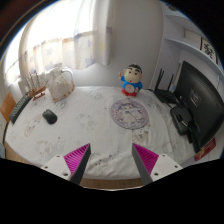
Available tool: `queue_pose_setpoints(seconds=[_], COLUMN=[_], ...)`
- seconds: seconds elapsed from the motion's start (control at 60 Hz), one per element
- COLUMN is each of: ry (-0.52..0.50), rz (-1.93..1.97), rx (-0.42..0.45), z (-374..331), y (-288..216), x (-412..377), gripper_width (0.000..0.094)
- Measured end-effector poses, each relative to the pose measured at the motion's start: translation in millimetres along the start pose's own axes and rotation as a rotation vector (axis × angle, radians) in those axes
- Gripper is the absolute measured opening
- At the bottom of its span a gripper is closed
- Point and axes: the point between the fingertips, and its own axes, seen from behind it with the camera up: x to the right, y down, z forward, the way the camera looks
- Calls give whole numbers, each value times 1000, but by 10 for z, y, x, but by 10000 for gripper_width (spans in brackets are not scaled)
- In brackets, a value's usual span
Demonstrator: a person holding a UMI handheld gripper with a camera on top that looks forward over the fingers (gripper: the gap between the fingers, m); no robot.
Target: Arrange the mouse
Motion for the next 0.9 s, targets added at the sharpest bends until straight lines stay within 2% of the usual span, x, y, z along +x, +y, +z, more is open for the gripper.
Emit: queue_pose_setpoints(seconds=[0.25,0.567,0.783,0.9], ry=[-46,-112,-152,-167], rz=[-5,-84,-67,-40], rx=[18,41,88,157], z=[-17,-130,-156,-25], y=[42,95,116,82], x=[-573,-1872,-2722,-3000], gripper_width=[858,857,857,856])
